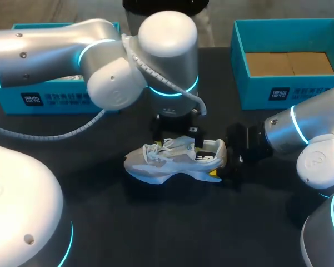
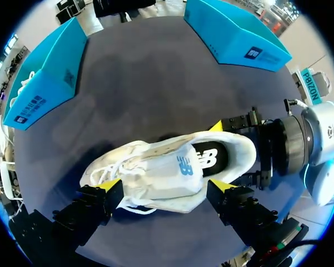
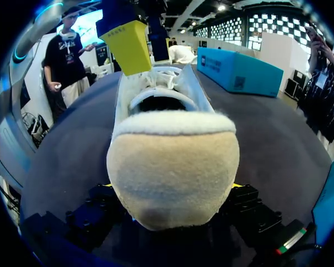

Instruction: Take the shoe out of the shoebox, open the shoe tongue, remove and reinsert the insole, then place the shoe into the shoebox

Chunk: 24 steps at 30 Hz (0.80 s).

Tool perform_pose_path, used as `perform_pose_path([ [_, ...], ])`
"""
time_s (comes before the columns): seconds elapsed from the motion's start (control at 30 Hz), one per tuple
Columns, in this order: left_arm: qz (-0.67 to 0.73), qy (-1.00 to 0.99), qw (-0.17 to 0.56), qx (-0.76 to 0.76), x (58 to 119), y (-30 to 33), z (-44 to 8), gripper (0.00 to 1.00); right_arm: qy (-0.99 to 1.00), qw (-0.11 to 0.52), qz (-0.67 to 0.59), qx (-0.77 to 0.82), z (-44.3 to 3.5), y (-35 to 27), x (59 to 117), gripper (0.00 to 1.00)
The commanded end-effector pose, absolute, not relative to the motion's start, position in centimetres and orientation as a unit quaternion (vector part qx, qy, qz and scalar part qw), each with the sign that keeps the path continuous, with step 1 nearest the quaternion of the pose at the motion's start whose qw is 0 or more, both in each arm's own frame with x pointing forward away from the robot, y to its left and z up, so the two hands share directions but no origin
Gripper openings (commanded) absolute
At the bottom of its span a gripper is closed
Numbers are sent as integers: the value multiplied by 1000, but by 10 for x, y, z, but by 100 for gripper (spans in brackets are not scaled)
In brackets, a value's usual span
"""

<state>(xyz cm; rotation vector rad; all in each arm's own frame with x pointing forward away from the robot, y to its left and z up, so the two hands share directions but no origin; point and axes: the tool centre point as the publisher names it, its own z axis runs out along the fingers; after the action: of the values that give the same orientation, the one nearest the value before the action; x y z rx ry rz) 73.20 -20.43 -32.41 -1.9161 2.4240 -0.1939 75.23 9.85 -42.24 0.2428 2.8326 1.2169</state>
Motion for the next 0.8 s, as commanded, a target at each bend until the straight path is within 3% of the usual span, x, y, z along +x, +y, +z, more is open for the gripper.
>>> perform_pose_path([
  [0.03,-47,781,29,-623,735,-216,-328,100,917,24,390,80,-425,101,755,0],
  [0.8,-39,772,28,-634,733,-224,-329,100,917,24,390,80,-425,101,755,0],
])
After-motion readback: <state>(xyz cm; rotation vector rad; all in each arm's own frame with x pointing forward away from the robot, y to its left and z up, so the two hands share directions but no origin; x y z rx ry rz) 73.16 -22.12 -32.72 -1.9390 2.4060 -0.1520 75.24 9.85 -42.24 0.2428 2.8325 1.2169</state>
